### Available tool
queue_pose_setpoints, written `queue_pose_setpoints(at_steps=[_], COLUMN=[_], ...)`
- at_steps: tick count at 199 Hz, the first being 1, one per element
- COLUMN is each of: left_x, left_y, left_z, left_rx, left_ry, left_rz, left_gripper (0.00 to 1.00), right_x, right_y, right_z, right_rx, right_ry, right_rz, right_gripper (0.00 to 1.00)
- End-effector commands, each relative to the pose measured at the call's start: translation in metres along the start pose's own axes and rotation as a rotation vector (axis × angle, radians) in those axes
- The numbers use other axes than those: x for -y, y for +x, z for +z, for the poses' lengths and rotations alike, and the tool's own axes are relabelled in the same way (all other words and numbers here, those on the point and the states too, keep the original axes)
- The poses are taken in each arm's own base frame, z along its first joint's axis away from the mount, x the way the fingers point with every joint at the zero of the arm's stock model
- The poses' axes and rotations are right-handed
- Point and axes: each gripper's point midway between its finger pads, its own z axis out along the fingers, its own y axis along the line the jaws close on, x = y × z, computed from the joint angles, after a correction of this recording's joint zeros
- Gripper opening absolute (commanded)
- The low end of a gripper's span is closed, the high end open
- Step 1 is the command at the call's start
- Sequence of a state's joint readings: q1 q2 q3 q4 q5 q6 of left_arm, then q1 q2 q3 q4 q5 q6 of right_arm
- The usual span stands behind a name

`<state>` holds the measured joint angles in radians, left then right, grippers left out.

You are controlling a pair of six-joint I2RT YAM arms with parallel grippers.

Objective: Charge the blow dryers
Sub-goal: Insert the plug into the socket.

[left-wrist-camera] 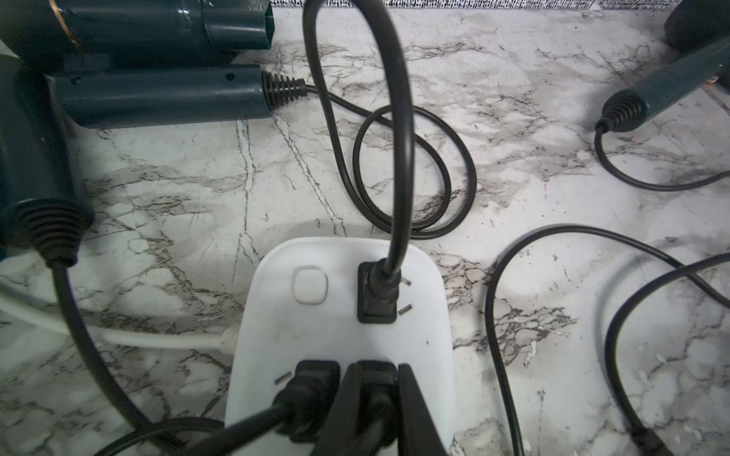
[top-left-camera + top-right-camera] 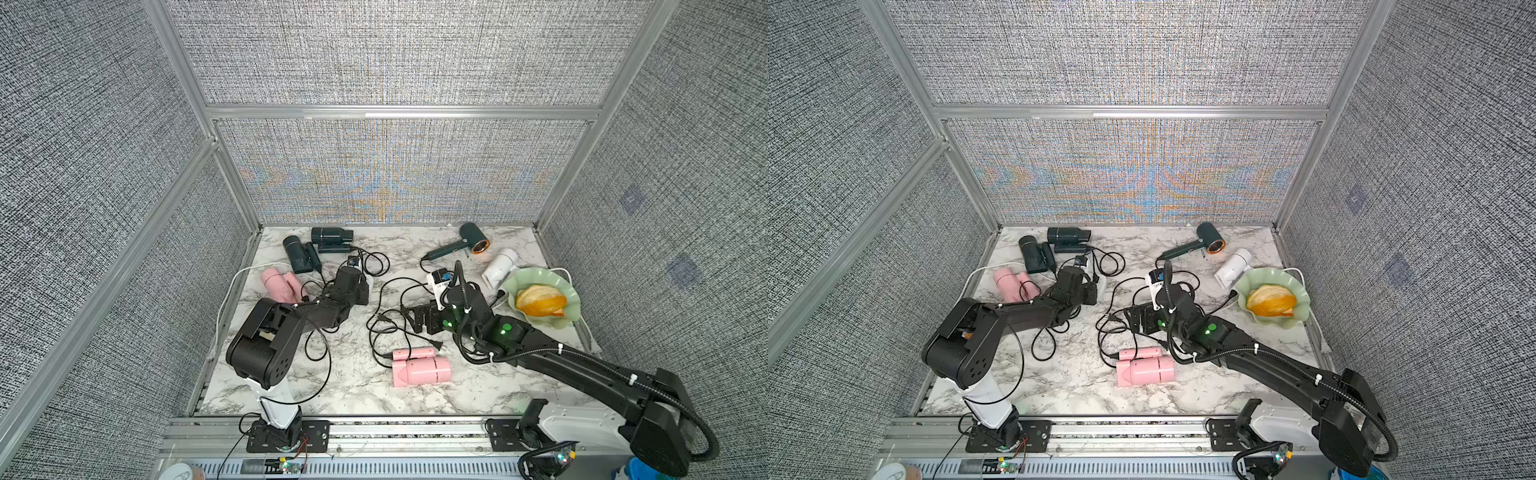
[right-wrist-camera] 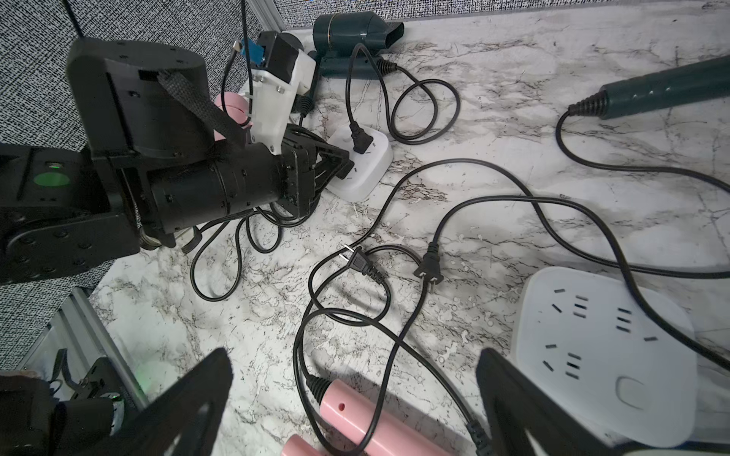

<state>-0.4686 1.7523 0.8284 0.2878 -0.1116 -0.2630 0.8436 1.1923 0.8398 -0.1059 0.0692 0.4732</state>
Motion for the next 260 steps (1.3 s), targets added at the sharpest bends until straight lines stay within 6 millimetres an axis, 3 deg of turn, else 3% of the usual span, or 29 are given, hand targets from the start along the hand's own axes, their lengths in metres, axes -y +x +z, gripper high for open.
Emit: queue_pose_setpoints(at_steps=[1, 55, 116, 146, 199, 260], left_x=[-0.014, -0.019, -0.020, -0.017, -0.015, -0.008], left_y=[0.058, 0.067, 0.083, 0.078, 0.052, 0.033], left_z=[-0.011, -0.025, -0.017, -0.017, -0.023, -0.024], left_rx=[-0.239, -0.256, -0.287, -0.279, -0.237, -0.209], left_ry=[-0.056, -0.065, -0.064, -0.051, -0.055, -0.036], left_rz=[0.012, 0.004, 0.002, -0.005, 0.002, -0.010], left_gripper=[0.13, 0.13, 0.13, 0.16, 0.20, 0.33], right_x=[0.000, -0.002, 0.000, 0.000, -0.002, -0.003], right_y=[-0.002, -0.002, -0.001, -0.001, -0.005, -0.006], right_z=[-0.001, 0.004, 0.000, -0.001, 0.001, -0.001], right_rx=[0.011, 0.007, 0.006, 0.008, 0.007, 0.006], right_ry=[0.001, -0.011, -0.002, -0.001, -0.004, -0.007], right_rz=[0.008, 0.011, 0.010, 0.010, 0.003, -0.004], right_gripper=[0.99, 0.99, 0.99, 0.99, 0.99, 0.99])
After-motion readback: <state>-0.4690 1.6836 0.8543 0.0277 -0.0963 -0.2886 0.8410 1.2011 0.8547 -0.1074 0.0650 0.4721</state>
